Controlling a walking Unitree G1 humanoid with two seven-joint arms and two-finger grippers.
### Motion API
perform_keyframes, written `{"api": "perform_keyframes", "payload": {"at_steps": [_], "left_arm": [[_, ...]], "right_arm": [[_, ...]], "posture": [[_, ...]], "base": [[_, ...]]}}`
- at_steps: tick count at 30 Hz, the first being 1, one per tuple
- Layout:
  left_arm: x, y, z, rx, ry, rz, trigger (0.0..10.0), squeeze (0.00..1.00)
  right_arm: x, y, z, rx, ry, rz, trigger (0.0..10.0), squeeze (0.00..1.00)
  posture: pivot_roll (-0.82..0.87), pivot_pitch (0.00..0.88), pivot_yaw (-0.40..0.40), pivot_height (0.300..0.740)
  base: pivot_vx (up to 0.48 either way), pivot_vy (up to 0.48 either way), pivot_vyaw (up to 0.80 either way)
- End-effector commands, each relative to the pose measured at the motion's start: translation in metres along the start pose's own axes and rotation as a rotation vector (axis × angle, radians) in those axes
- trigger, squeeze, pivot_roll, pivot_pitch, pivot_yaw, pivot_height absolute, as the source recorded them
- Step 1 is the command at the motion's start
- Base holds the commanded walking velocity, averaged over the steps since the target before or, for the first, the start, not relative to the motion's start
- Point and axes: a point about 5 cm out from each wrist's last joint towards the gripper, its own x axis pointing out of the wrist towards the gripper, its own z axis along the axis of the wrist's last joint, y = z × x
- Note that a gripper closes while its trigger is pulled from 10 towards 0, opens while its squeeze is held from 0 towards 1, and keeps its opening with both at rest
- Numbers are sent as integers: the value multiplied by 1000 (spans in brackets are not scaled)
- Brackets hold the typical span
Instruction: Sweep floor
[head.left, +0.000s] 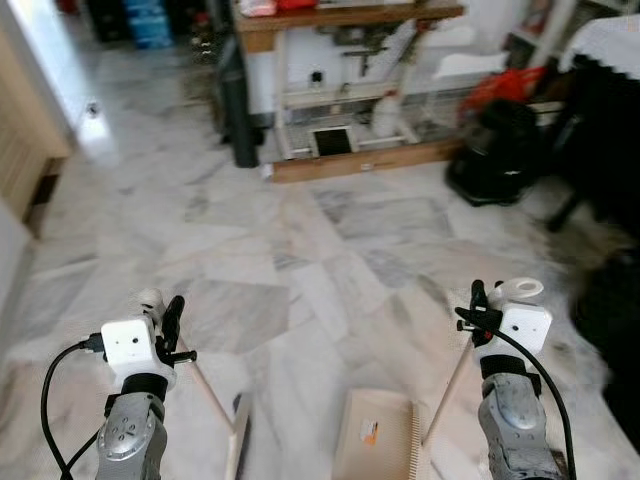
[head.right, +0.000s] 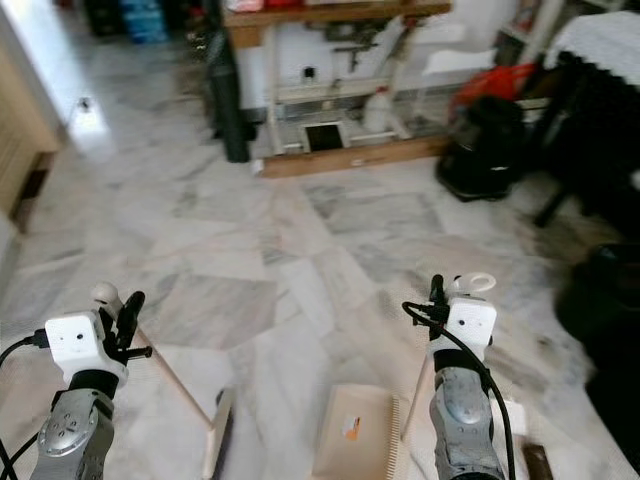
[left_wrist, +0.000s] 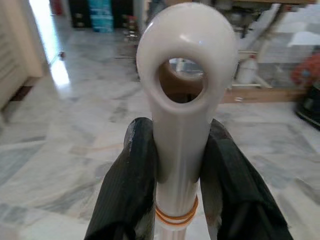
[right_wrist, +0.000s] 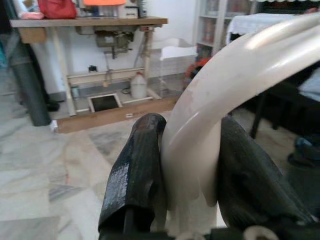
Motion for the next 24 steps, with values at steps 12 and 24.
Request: {"api": "perform_keyframes", "payload": {"at_steps": [12, 24], "left_arm": [[3, 2, 4, 14, -12, 3, 10000, 0], [2, 2, 3, 9, 1, 0, 10000, 0]], "right_arm": [[4, 2, 5, 12, -21, -3, 10000, 0], [4, 1, 5, 13, -21, -4, 10000, 0]], "posture": [[-31, 84, 29, 740], [-30, 86, 28, 740]], "base": [[0, 192, -774], [0, 188, -774]]}}
